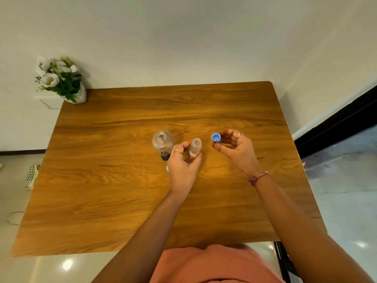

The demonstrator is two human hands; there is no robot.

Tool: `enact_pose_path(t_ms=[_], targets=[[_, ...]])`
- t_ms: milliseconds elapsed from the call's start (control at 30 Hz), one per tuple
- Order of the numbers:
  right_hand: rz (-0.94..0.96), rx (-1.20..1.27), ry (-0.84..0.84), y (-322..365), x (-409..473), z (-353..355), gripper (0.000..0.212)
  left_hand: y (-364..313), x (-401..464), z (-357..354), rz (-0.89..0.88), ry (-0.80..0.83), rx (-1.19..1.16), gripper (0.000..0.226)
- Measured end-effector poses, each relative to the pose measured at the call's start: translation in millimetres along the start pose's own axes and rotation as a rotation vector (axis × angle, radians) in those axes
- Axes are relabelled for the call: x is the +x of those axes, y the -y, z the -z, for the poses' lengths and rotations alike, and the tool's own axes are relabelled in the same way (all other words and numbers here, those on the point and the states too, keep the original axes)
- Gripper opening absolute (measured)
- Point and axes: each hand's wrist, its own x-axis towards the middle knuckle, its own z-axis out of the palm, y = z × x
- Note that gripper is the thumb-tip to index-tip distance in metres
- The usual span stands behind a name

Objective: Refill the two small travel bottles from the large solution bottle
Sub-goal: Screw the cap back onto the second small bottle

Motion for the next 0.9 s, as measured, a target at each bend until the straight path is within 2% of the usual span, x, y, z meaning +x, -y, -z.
enact_pose_path(t_ms=[433,900], targets=[[0.222,0.227,0.037,113.7,14.0,-19.7,0.039,-92.9,47.7,46.0,-0.173,0.057,-0.078,0.038],[0.490,0.189,0.039,220.1,40.2,-17.2,0.041,-180.5,90.2,75.1,-0.341,0.056,-0.171,0.040]])
